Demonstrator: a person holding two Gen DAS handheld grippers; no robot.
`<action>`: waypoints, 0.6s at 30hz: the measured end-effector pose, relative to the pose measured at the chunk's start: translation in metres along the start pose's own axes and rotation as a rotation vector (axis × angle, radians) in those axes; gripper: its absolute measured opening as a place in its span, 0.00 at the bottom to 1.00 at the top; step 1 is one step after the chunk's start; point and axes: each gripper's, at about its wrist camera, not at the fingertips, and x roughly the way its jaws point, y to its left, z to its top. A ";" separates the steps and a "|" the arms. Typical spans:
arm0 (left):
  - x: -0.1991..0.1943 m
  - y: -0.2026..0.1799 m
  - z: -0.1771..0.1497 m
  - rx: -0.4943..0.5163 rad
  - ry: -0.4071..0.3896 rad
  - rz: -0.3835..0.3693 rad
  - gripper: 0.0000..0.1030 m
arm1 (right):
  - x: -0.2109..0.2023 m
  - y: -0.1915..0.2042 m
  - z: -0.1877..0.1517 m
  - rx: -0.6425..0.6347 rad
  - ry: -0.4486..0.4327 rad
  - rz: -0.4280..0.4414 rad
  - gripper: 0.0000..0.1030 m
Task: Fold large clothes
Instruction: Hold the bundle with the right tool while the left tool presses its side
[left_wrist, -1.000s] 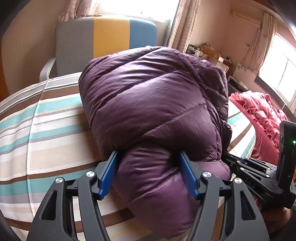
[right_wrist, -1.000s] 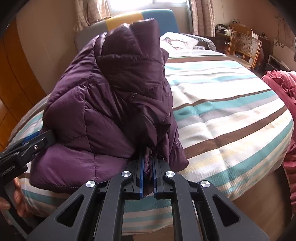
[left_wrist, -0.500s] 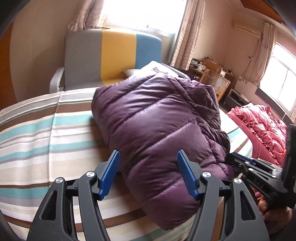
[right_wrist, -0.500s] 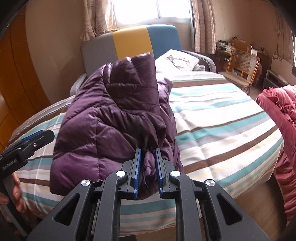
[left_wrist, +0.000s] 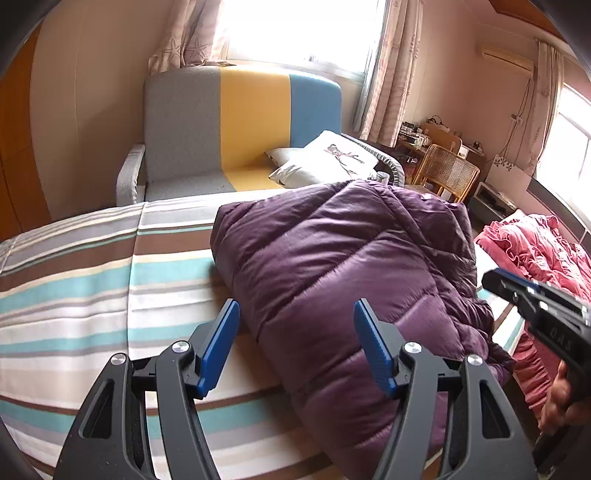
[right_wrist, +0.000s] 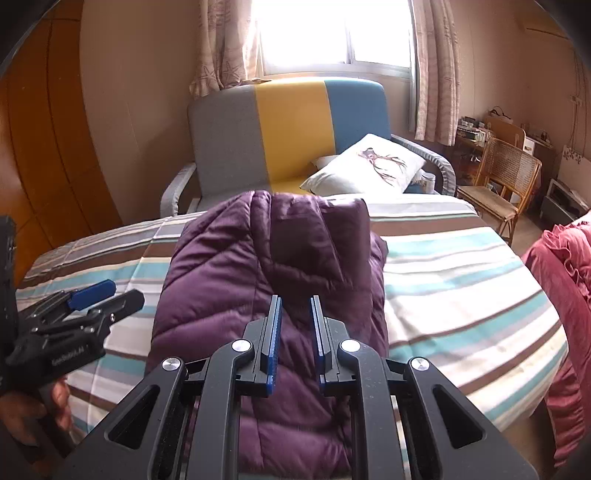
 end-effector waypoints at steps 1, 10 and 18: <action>0.002 0.000 0.002 0.003 0.002 0.002 0.62 | 0.004 0.001 0.004 -0.004 0.000 0.000 0.15; 0.031 -0.004 0.014 0.024 0.040 0.019 0.63 | 0.051 -0.021 0.032 0.026 0.084 -0.035 0.15; 0.049 0.002 0.023 -0.021 0.065 0.015 0.62 | 0.070 -0.033 0.039 0.031 0.129 -0.042 0.15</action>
